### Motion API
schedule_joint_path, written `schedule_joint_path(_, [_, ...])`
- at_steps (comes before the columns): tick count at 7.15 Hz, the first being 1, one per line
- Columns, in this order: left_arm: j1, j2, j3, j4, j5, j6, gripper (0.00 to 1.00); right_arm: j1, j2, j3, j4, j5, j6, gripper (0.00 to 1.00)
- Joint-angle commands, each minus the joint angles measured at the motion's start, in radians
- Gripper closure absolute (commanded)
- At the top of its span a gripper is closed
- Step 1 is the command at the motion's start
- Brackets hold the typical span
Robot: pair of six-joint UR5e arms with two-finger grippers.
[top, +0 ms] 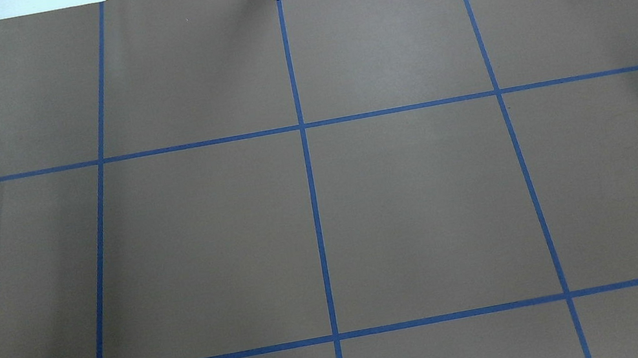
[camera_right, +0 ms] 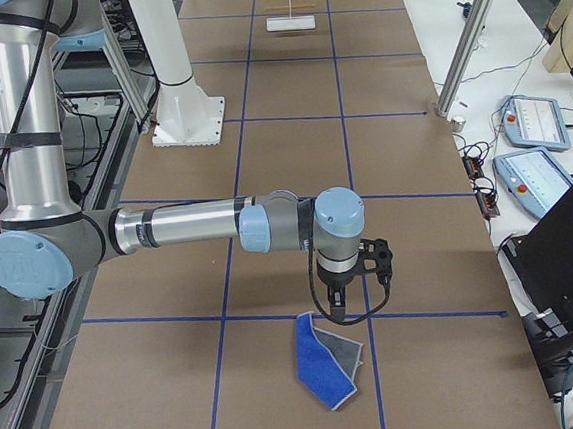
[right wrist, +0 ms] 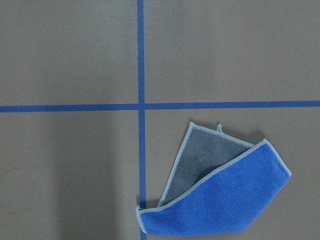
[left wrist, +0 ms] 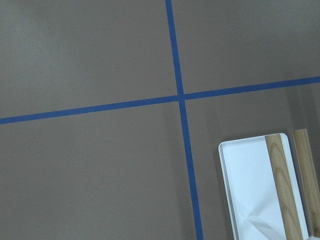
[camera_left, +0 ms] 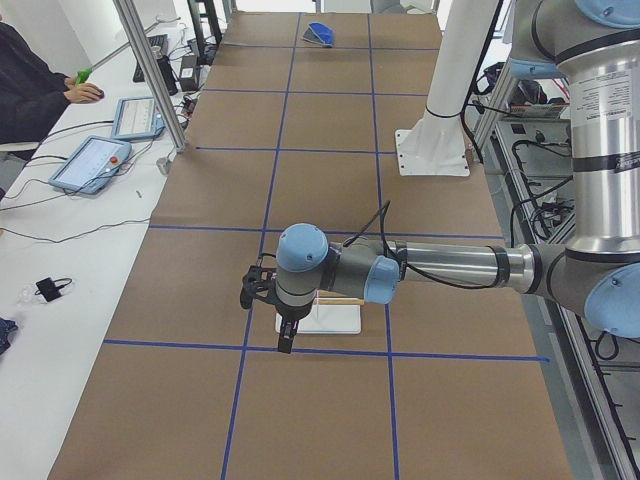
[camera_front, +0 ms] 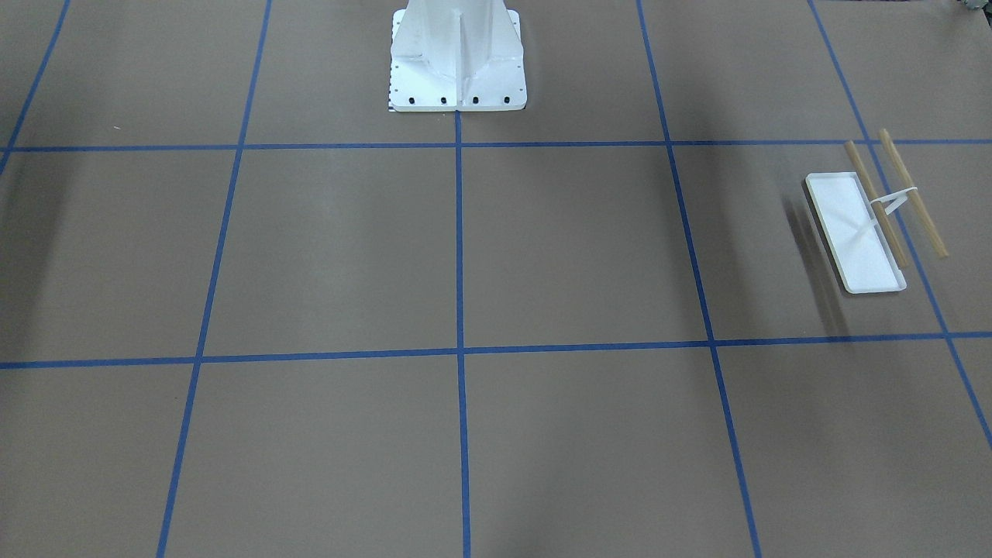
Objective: Hang towel on rack
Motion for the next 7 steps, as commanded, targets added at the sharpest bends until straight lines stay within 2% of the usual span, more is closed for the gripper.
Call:
schedule_joint_path(1, [0.000, 0.001, -0.006, -0.009, 0.002, 0.000, 0.01, 0.000, -0.004, -0.002, 0.004, 0.014, -0.008, 0.00])
schedule_joint_path(4, [0.004, -0.002, -0.010, -0.006, 0.011, -0.085, 0.01, -0.003, -0.004, -0.003, 0.004, 0.004, -0.009, 0.00])
schedule_joint_path(7, [0.018, -0.024, -0.035, -0.005, 0.003, -0.256, 0.01, -0.005, -0.019, -0.092, 0.007, 0.002, -0.227, 0.00])
